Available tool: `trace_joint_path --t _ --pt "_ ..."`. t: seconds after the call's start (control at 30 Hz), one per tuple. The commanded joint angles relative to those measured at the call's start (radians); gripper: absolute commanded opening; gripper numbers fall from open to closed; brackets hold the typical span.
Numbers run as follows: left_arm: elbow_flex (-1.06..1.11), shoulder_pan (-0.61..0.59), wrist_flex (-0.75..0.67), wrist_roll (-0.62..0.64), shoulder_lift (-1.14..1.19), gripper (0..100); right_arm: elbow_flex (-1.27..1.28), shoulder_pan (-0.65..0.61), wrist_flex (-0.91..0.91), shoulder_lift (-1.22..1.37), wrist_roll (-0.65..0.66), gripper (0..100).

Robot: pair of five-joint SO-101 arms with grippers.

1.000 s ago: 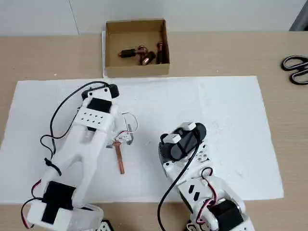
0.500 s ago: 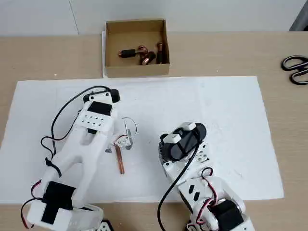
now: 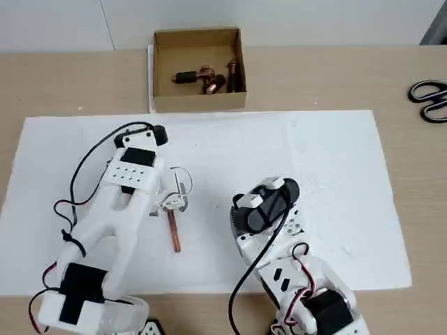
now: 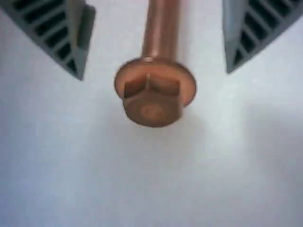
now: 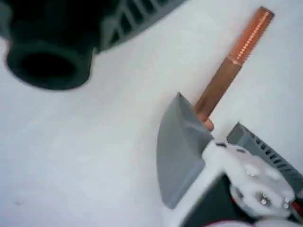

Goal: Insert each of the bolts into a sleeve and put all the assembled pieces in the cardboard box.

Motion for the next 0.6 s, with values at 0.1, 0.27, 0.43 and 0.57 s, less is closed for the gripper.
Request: trace_joint_path --t 0.1,0.27,0.43,0.57 --pt "-0.008 0.003 -0.006 -0.005 0.127 18 -0.052 0.012 0.002 -0.010 0.003 0.4" --pt "-0.048 0.002 0.054 0.000 0.204 16 -0.052 0.012 0.002 -0.010 0.003 0.4" --pt "-0.104 0.003 0.060 0.000 0.213 5 -0.051 0.012 0.002 -0.010 0.003 0.4" --pt "-0.108 0.015 0.060 0.000 0.215 5 -0.051 0.012 0.002 -0.010 0.003 0.4"
